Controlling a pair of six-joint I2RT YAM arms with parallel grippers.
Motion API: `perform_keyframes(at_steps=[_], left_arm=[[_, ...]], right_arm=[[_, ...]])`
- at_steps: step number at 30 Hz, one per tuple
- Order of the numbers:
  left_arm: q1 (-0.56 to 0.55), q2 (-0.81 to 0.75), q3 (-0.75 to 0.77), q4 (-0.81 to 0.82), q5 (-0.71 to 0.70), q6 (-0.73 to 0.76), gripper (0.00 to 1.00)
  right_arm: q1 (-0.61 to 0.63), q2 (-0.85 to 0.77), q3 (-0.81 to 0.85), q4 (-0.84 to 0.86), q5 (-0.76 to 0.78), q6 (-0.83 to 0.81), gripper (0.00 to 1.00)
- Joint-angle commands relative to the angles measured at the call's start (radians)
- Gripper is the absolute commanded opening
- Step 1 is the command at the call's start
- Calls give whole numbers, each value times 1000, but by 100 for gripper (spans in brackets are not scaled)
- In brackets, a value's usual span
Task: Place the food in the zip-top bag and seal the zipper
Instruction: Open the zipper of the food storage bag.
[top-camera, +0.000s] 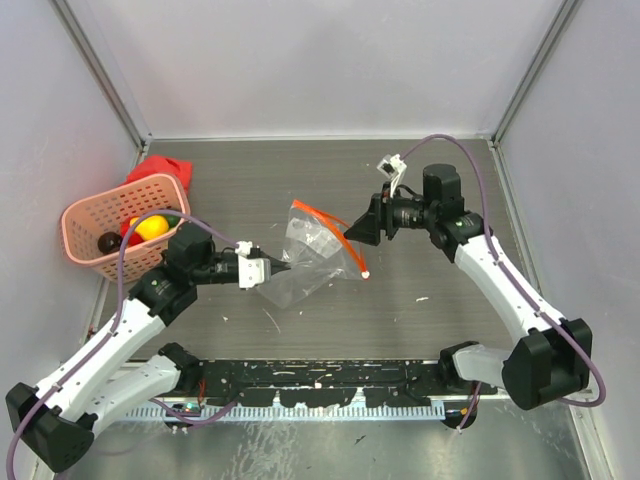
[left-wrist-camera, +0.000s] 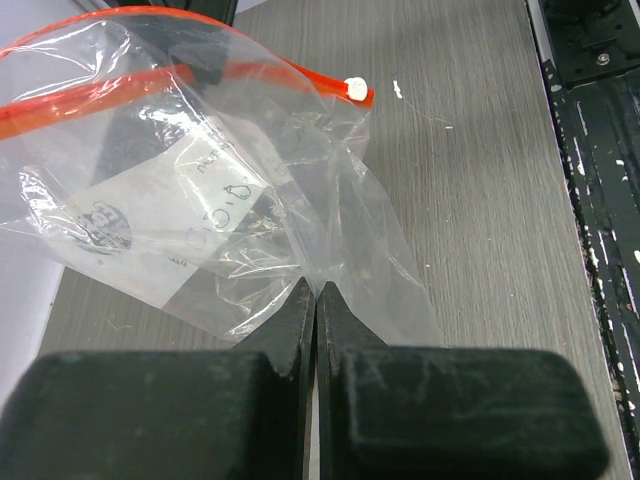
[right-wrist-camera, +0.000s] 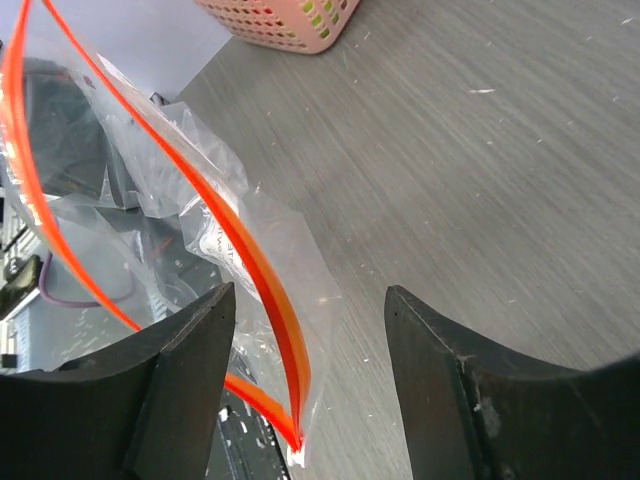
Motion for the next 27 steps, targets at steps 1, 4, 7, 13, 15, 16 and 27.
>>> perform_keyframes(at_steps=[1,4,7,13,15,16,27], left_arm=[[-7,-2,14,71,39,6,0],[-10,11,14,88,42,0,0],[-12,19,18,89,41,-1,0],[-13,5,-6,123,3,-22,12],[-13,-16,-36,177,-34,-45,20],[-12,-28,-52,203,-53,-53,24],[-13,-78,-92,352,-241,-376,61]], right_arm=[[43,18,-19,85,-48,23,65],[88,32,-27,87,-49,14,60],[113,36,-47,100,-31,18,48],[123,0,-57,104,23,28,7],[127,-20,-49,83,68,21,1],[130,-29,-42,69,97,15,1],[205,-143,11,-85,591,26,1]])
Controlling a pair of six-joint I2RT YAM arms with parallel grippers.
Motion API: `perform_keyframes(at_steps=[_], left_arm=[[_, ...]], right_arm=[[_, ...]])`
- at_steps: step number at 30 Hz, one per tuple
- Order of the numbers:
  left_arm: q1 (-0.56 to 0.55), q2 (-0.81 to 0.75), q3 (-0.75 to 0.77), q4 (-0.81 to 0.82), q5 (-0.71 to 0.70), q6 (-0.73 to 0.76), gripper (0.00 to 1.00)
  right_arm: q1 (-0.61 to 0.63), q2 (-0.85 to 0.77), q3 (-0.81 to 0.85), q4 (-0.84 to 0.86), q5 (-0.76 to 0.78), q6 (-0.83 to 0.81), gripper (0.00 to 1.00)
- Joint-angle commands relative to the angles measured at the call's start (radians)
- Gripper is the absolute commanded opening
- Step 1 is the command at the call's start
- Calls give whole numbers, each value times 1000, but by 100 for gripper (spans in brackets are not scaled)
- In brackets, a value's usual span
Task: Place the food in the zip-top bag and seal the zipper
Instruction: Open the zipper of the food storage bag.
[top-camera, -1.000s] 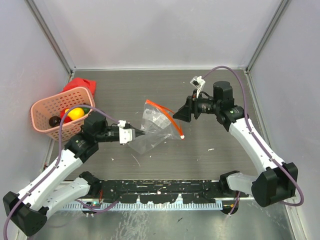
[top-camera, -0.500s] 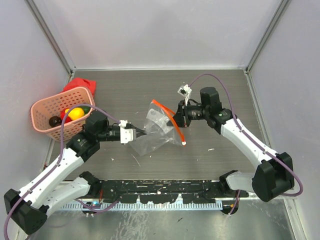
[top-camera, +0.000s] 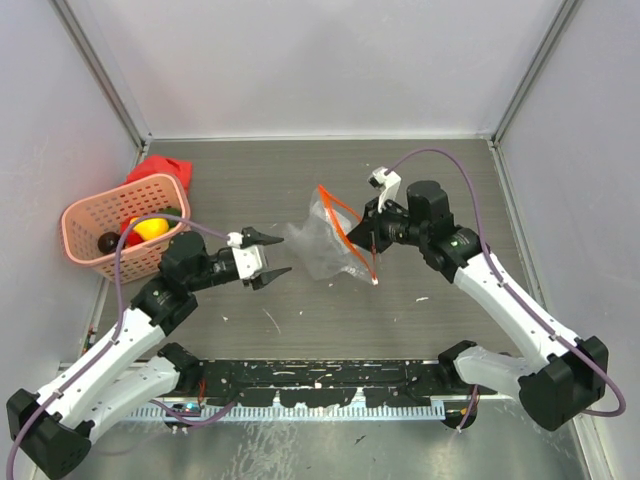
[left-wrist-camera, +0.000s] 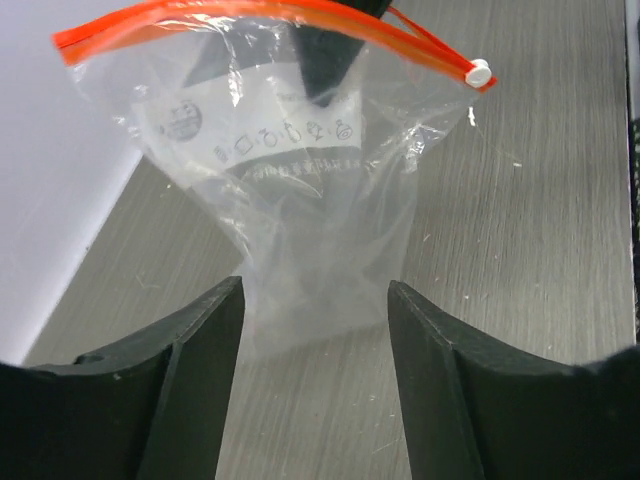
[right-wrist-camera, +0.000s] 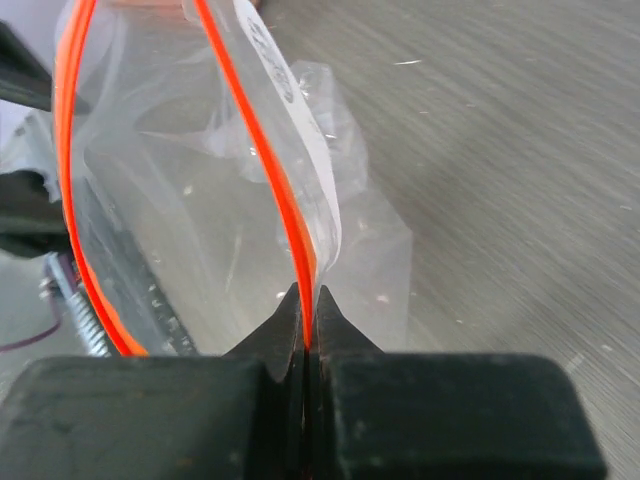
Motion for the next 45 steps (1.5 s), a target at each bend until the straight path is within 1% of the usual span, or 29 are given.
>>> perform_keyframes(at_steps=[1,3,5,6,7,11,16,19,22,26,28,29,31,33,35,40,45], left_arm=[[-5,-14,17,170,-100,-293,63],[-4,-5,19,217,-127,-452,67],[-5,14,27,238,-171,-640,74],[-5,26,36,233,-195,-706,92],[-4,43,45,214,-218,-772,99],[-5,90,98,134,-290,-946,98],[-5,128,165,37,-337,-1058,98],[-5,145,234,-48,-323,-1101,98],[-5,179,293,-93,-253,-1149,98],[-5,255,371,-205,-261,-1272,98],[-5,272,359,-180,-256,-1340,98],[-5,276,344,-142,-255,-1377,100],[-5,277,315,-86,-258,-1453,96],[-9,277,295,-59,-279,-1507,96],[-20,278,294,-59,-313,-1523,100],[-74,290,303,-114,-433,-1508,100],[-122,310,273,-145,-593,-1525,93]], right_arm=[[41,-56,72,-59,315,11,1],[62,-66,78,-78,431,25,1],[78,-76,81,-82,499,38,1],[85,-80,82,-81,530,44,1],[94,-85,84,-81,555,49,1],[121,-95,85,-80,635,59,1],[164,-96,86,-81,742,85,1],[204,-89,85,-77,844,102,1],[254,-80,74,-46,917,131,1],[350,-49,71,-11,1052,164,1],[398,-26,77,-3,1122,169,1],[422,-15,80,2,1158,171,1],[469,7,79,18,1222,176,1],[503,26,71,43,1262,186,1],[532,43,64,69,1293,197,1],[581,85,56,126,1344,212,1],[604,115,58,151,1360,233,1]])
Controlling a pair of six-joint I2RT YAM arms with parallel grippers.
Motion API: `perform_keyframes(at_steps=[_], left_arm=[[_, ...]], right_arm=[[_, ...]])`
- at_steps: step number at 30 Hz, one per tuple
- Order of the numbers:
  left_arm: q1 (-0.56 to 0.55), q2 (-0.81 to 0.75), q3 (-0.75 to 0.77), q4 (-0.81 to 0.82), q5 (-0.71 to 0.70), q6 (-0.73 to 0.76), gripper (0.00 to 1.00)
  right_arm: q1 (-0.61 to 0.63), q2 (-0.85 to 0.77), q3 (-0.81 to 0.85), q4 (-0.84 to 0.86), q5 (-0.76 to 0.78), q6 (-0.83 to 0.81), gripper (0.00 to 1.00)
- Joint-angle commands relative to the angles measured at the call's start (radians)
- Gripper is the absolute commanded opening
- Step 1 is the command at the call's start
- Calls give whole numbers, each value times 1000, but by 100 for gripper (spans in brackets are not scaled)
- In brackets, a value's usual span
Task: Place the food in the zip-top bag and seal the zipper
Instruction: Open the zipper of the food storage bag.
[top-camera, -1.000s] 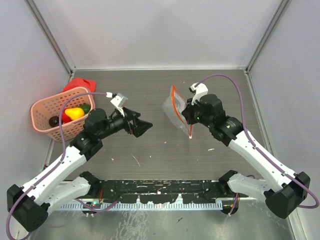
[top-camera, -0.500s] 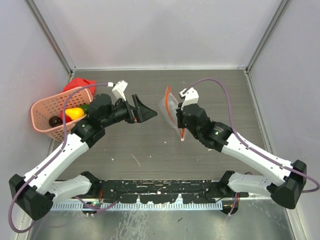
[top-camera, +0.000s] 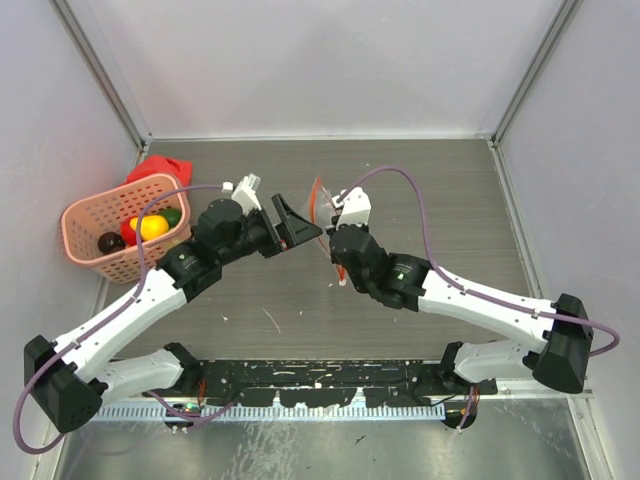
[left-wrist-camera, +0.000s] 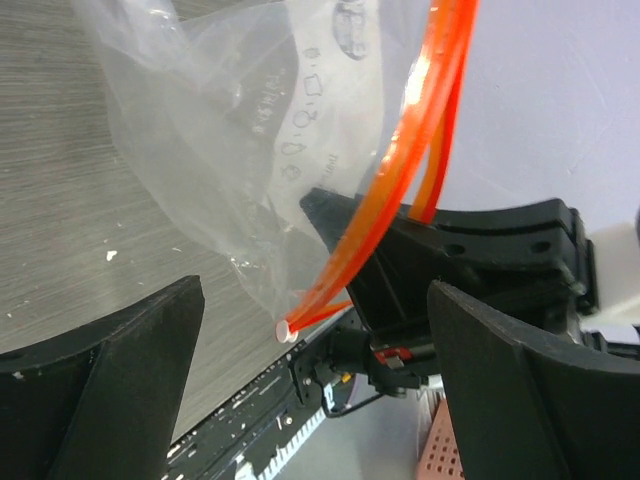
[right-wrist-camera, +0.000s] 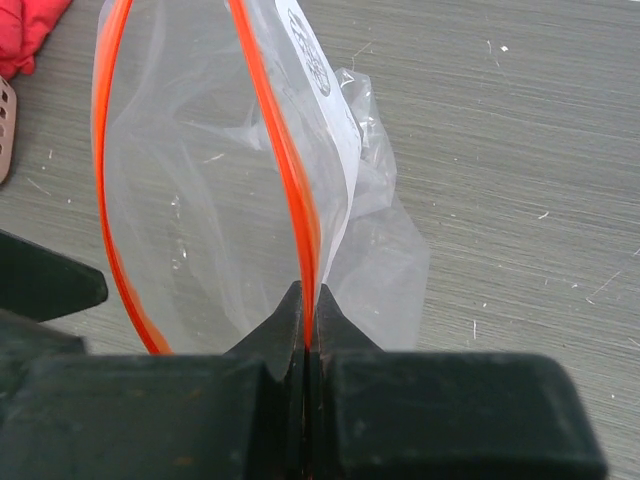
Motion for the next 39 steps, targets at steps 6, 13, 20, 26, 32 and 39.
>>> perform_keyframes(at_steps=[6,13,20,26,32,39], left_arm=[[-94,64,-13,-16,-304,8,88],[-124,110,40,-138,-501,134,76],[-122,84,34,-191,-568,187,59],[-124,105,26,-162,-513,180,35],[-123,94,49,-173,-486,182,0],[-124,49,82,-259,-433,189,0]], right_arm=[[25,51,25,90,49,55,1],[27,78,39,48,64,81,1],[26,83,45,11,93,98,1],[27,110,59,17,84,87,1],[27,126,75,-12,95,62,8],[27,165,129,-42,94,-1,24]])
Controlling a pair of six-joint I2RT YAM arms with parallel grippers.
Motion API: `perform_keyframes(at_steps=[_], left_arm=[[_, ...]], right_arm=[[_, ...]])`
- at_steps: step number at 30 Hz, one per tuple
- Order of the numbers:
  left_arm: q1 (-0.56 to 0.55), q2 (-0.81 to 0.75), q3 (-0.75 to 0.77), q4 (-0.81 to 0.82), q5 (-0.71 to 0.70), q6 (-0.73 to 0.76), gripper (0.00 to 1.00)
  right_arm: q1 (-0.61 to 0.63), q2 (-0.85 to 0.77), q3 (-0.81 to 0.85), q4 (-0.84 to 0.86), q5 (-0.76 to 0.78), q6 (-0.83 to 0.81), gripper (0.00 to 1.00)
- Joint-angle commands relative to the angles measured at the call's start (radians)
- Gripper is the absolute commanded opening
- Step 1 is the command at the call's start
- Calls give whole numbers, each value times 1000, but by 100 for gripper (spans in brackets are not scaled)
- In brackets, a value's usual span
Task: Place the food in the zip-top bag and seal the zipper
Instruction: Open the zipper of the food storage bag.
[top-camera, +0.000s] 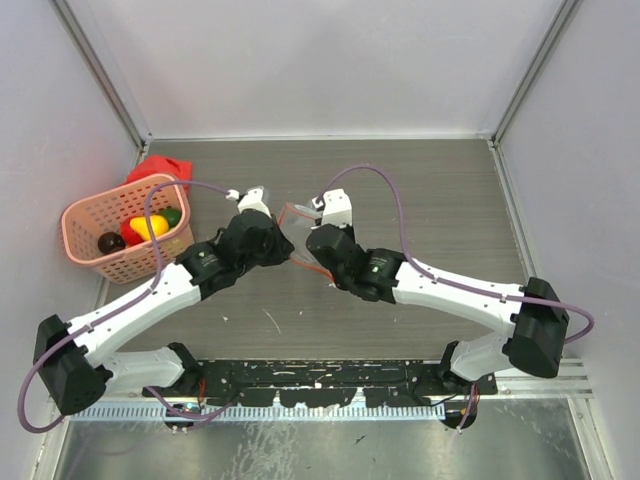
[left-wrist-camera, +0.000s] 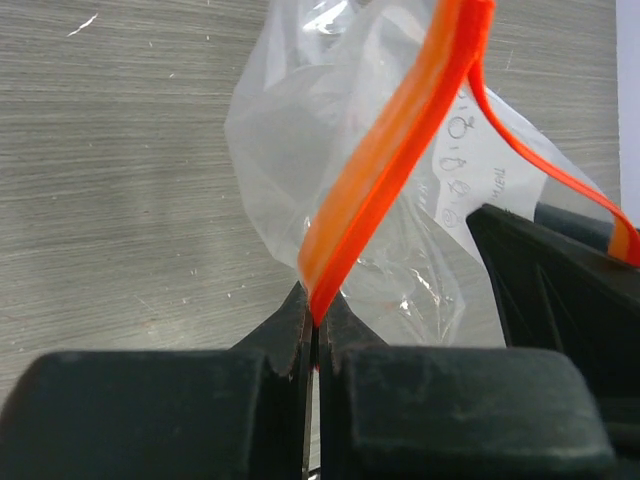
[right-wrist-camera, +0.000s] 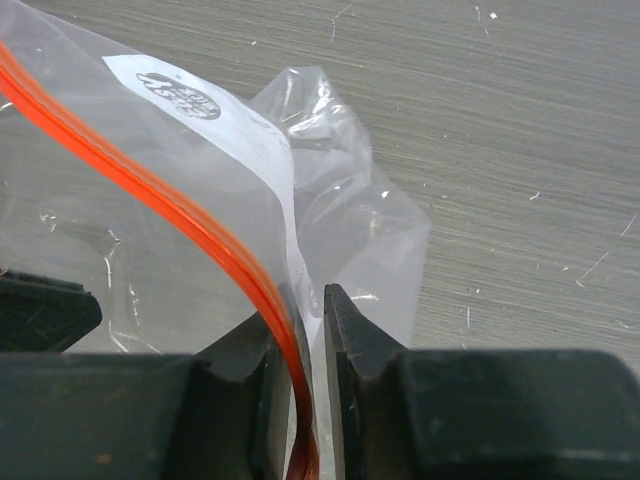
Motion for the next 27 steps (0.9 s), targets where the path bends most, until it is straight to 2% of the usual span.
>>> perform_keyframes(at_steps=[1,6,11,13,20,27], left_arm=[[-2,-66,54,-36,31,6,0],[-1,-81,83,-73,40,4,0],[0,-43,151,-154,21,29,0],[-1,-21,176,-193,10,44,0],[-1,16,232,-316,-19,101,0],[0,38,268,-338,-51,152,0]], right_arm=[[5,17,72,3,27,-50,27],[5,55,105,4,-6,-94,32],[-5,61,96,-8,74,-112,13],[-17,41,86,-19,112,-107,9],[-72,-28,68,-89,235,-37,3],[-100,-56,54,-88,161,2,3]])
